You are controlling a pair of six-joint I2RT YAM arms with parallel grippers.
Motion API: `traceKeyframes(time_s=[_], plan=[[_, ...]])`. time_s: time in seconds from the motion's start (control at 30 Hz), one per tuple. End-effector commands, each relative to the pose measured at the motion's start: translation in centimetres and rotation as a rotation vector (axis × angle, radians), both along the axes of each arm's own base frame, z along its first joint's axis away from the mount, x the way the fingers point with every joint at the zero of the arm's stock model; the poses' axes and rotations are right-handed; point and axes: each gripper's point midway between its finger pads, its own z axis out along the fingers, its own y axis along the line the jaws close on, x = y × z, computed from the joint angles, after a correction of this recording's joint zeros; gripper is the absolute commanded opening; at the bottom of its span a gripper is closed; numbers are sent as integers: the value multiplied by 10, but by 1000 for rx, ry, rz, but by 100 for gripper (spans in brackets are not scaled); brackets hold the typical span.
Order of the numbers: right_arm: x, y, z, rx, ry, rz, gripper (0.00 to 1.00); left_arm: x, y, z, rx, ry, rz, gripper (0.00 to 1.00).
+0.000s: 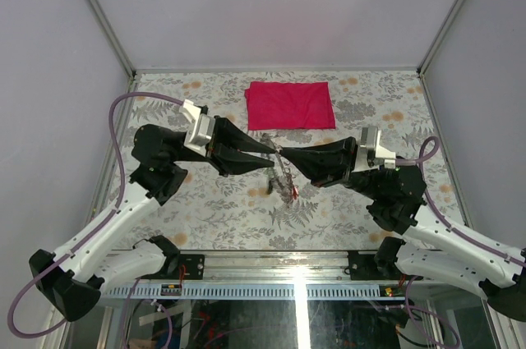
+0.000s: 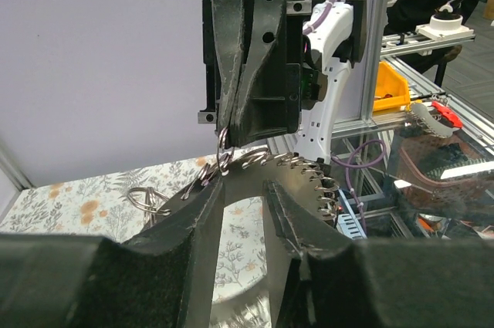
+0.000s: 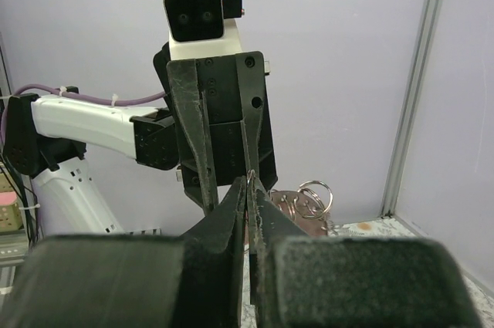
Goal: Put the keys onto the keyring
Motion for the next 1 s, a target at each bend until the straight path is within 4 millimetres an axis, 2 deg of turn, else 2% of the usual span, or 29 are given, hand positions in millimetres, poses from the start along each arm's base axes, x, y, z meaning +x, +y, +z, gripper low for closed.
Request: traceKeyframes(time_s=[0.0,0.4,0.67,0.97], plan=[[-17,-13,39,128,-83,42,0,-2,-3,7,-37,-28,-6,28],[-26,-8,36,105,-100,100,0,2,-7,7,-38,-23,1,28],[-28,-10,34,85,-109,92,0,3,-2,16,-71,-33,43,28],[-27,-10,33,78,-109,86,0,-4,-3,22,-77,-45,8,32]])
